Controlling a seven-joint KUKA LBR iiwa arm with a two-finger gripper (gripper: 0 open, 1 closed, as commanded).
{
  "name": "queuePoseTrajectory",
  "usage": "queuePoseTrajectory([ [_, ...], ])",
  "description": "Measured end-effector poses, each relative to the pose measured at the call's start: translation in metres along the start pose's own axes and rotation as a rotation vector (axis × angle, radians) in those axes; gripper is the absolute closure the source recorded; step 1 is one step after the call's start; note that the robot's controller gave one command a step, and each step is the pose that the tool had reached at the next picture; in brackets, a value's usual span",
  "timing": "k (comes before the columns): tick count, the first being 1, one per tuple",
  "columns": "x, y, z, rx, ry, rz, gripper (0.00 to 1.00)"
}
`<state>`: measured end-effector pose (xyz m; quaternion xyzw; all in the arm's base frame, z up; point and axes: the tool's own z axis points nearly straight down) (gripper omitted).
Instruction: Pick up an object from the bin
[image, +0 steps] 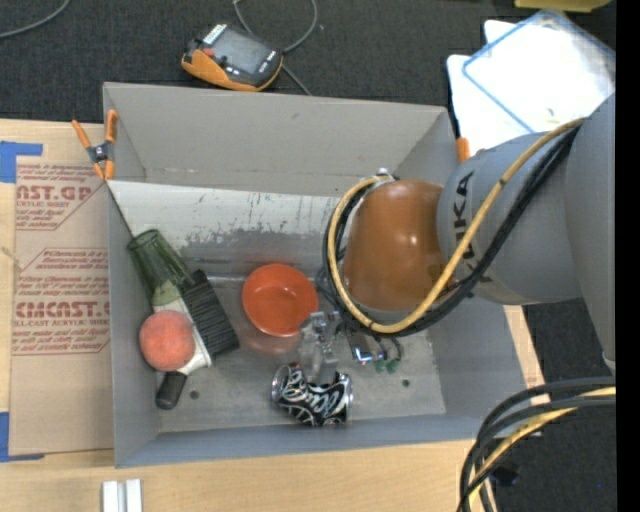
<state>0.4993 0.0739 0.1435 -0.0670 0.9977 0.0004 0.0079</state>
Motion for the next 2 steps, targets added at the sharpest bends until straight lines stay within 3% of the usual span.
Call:
queuePoseTrajectory([
  [1, -0.007, -0.004, 0.004, 0.005, 0.003, 0.074, 1.0],
  [2, -0.069, -0.022, -0.036, 0.004, 0.003, 0.175, 0.0],
])
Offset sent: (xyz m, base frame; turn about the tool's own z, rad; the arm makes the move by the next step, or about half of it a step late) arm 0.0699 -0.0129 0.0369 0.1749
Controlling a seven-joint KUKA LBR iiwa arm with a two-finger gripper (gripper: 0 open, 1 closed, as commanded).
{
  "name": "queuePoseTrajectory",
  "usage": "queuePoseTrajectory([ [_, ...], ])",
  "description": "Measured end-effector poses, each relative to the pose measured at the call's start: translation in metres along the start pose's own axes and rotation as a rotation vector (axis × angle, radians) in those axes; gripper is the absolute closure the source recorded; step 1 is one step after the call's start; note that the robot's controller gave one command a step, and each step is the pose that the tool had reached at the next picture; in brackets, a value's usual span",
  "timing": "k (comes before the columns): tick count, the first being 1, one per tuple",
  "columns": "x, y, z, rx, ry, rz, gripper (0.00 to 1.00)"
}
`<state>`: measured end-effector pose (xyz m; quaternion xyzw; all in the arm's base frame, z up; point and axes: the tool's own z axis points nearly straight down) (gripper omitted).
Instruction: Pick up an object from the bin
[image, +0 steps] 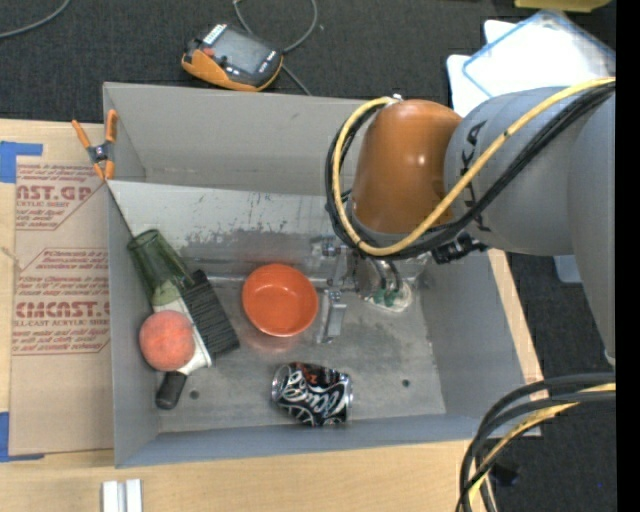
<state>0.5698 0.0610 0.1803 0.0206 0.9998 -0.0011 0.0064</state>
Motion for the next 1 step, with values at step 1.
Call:
queuePoseTrajectory([
  [1, 0.0, 0.0001, 0.0, 0.0, 0.0, 0.0, 0.0],
])
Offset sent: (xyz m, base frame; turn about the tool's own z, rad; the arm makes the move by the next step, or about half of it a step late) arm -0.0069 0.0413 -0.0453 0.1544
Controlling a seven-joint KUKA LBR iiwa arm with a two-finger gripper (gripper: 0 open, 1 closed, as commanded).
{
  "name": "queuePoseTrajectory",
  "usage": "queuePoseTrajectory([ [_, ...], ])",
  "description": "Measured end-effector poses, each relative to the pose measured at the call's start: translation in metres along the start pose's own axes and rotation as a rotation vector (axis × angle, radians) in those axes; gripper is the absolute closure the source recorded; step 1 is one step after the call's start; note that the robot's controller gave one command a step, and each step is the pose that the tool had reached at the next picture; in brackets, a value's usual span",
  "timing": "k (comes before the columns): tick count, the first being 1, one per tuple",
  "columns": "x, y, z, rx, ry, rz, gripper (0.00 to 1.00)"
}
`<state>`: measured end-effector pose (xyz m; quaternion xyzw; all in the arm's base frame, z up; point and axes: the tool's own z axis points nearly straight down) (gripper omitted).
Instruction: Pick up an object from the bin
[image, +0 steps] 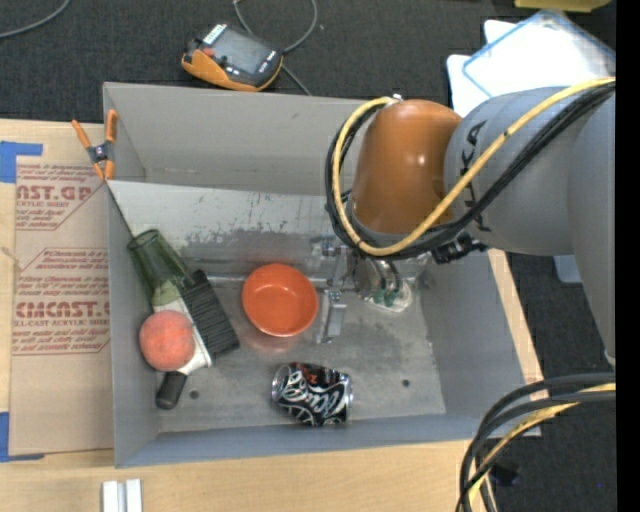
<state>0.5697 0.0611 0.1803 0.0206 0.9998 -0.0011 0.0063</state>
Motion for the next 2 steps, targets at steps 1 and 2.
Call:
queuePoseTrajectory([
  [1, 0.008, 0.038, 0.041, -0.001, 0.0, 0.138, 0.0],
  [2, -0.005, 0.057, 0.05, 0.0, -0.003, -0.301, 0.0],
])
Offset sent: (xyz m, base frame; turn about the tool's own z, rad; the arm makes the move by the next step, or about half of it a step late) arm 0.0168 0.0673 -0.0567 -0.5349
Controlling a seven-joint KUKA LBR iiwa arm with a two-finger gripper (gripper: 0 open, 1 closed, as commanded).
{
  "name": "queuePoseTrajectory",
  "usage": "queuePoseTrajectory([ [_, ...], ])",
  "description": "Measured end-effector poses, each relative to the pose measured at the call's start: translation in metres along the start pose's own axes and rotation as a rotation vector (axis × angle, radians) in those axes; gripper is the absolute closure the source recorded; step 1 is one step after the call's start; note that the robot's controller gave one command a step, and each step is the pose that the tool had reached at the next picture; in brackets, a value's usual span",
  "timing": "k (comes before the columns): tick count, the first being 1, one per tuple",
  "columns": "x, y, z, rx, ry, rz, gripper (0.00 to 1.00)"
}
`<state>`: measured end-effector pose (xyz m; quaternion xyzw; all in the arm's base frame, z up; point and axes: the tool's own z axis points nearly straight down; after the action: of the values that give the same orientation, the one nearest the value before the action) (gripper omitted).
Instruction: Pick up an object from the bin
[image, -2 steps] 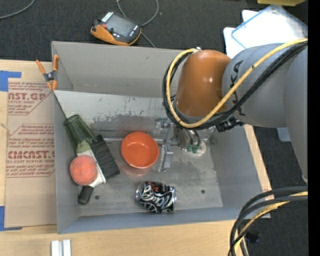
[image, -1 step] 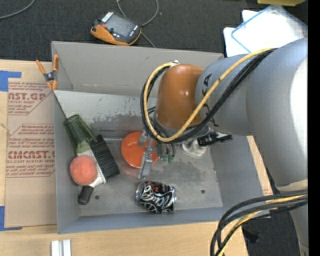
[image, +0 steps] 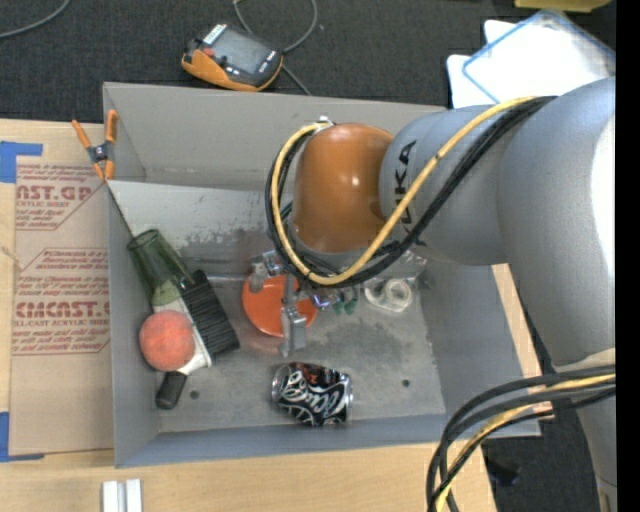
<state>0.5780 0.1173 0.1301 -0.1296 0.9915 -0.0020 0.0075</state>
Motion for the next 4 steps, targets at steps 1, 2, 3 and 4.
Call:
queuePoseTrajectory([
  [1, 0.014, -0.018, 0.02, -0.003, 0.002, 0.076, 0.0],
  [2, 0.029, -0.052, 0.026, -0.002, -0.001, -0.013, 0.0],
  [3, 0.032, -0.053, 0.033, -0.001, -0.001, -0.103, 0.0],
  [4, 0.055, -0.039, 0.001, -0.001, -0.001, -0.293, 0.0],
])
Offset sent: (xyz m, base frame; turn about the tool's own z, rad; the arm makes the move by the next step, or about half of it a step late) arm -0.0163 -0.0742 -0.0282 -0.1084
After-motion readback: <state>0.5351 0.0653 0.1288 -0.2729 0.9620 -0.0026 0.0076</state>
